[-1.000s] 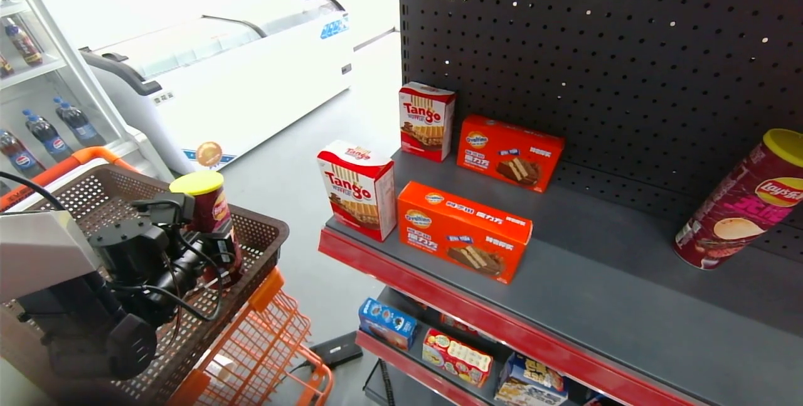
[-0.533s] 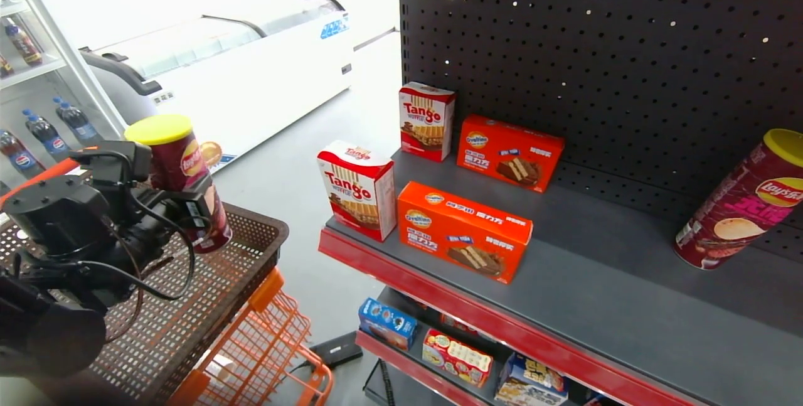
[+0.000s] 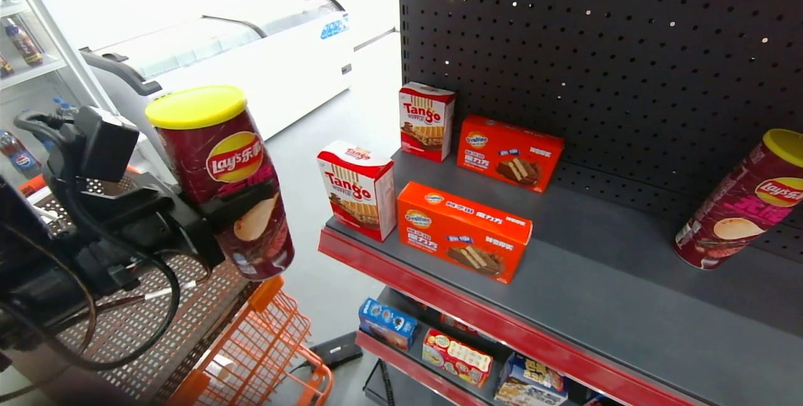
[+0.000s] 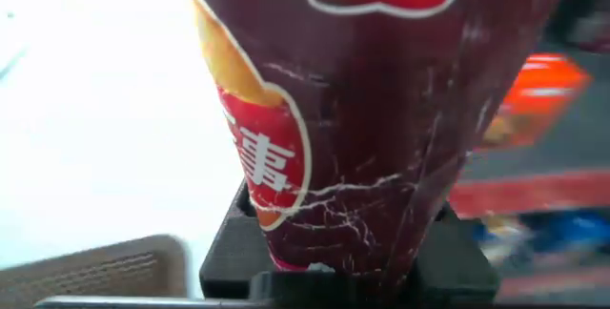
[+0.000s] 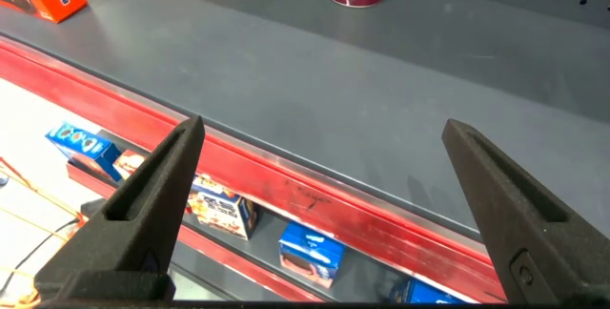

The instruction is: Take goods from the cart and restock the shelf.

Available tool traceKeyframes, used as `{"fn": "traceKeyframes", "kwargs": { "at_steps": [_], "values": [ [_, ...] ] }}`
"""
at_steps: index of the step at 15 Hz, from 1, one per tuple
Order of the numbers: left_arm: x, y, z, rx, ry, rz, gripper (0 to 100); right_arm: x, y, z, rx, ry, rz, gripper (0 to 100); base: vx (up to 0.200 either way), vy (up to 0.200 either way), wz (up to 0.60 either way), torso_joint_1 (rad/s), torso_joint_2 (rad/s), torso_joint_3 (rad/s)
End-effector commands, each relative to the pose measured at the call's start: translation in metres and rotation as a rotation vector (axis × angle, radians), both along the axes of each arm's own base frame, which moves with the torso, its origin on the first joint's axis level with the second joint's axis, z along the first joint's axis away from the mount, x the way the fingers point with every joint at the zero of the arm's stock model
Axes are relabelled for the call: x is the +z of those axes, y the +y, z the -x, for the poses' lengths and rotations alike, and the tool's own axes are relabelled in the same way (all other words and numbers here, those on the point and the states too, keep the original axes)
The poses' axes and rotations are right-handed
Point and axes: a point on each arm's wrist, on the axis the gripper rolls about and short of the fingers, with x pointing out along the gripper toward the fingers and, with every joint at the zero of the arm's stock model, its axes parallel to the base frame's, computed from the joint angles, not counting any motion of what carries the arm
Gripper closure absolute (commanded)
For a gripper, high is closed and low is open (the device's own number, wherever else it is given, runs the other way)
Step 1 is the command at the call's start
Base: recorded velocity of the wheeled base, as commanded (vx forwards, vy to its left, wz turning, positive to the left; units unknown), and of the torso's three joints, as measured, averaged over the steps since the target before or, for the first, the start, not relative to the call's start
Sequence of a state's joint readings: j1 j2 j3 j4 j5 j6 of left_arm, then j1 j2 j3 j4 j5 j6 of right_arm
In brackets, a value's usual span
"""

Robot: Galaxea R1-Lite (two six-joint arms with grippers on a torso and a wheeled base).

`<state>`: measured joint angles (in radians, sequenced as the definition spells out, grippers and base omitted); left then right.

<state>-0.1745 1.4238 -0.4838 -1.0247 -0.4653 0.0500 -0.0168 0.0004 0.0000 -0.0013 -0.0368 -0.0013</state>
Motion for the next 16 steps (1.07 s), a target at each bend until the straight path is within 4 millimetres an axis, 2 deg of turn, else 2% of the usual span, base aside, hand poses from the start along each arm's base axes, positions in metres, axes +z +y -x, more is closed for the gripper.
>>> {"fn": "traceKeyframes", "kwargs": {
  "at_steps": [1,3,5,9,12,16],
  "values": [
    [0.017,-0.01,0.03,-0.116,-0.059,0.008,100,0.0,0.0,0.0,0.0,-0.001,0.0,0,0.0,0.0,0.0,0.0,0.0,0.0],
    [0.014,-0.02,0.039,-0.187,-0.017,-0.003,100,0.0,0.0,0.0,0.0,-0.001,0.0,0,0.0,0.0,0.0,0.0,0.0,0.0],
    [0.002,-0.023,0.044,-0.213,0.017,-0.013,100,0.0,0.0,0.0,0.0,-0.001,0.0,0,0.0,0.0,0.0,0.0,0.0,0.0],
    [0.004,-0.054,0.05,-0.376,0.001,-0.004,100,0.0,0.0,0.0,0.0,-0.001,0.0,0,0.0,0.0,0.0,0.0,0.0,0.0],
    [0.002,-0.066,0.046,-0.424,0.013,0.016,100,0.0,0.0,0.0,0.0,-0.001,0.0,0,0.0,0.0,0.0,0.0,0.0,0.0],
    [0.01,-0.086,0.053,-0.532,0.026,0.089,100,0.0,0.0,0.0,0.001,-0.001,0.002,0,0.0,0.0,0.0,0.0,0.0,0.0]
  ]
}}
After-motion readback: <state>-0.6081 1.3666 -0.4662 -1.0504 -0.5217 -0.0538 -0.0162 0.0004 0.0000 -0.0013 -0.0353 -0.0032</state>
